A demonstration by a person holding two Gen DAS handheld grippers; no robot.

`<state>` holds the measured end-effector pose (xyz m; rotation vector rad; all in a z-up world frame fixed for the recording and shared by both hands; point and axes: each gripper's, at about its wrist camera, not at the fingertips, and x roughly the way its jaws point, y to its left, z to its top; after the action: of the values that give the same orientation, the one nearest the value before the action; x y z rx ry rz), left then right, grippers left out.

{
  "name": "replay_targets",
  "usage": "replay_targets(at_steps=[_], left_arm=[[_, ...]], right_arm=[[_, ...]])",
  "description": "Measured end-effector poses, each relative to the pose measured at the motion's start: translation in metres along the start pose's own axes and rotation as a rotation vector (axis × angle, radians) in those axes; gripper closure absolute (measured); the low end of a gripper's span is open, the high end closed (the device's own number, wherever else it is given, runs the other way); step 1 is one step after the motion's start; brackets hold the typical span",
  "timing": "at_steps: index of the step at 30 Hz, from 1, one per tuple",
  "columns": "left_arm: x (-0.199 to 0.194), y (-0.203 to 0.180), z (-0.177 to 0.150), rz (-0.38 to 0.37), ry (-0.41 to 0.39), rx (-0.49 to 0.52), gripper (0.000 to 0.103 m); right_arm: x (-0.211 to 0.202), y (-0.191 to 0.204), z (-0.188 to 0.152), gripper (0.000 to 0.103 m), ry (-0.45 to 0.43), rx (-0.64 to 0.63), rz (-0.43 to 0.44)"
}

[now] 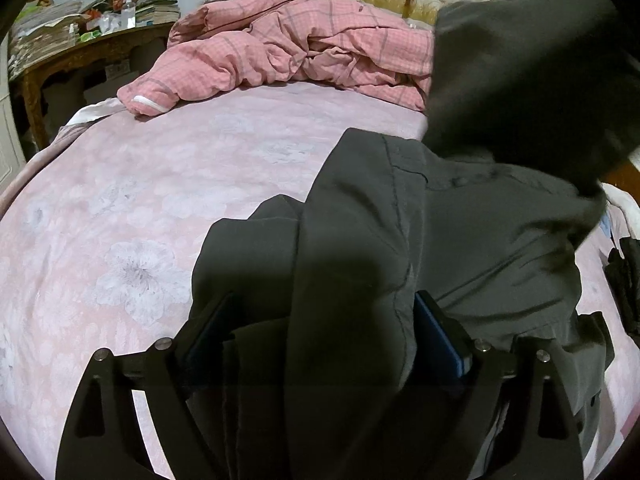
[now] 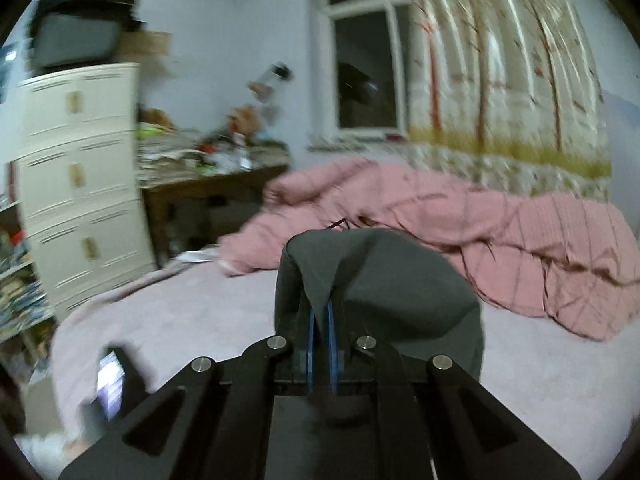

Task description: Fold large clothes

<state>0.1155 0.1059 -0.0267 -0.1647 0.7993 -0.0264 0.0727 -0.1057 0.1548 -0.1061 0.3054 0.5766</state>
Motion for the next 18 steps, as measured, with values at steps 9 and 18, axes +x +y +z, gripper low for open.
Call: replay_targets(at_steps=[9, 18], left_arm=[[-0.001, 0.008, 0.001, -0.028, 0.004, -0.034, 0.014], [-0.124, 0.024, 0.014, -0.256, -0.431, -0.044, 0.018]], right_arm=[[-0.044, 0.073, -0.137, 0.098, 0.145, -0.138, 0.072], [0.008, 0.06, -0.188, 0.098, 0.291, 0.046, 0.109]])
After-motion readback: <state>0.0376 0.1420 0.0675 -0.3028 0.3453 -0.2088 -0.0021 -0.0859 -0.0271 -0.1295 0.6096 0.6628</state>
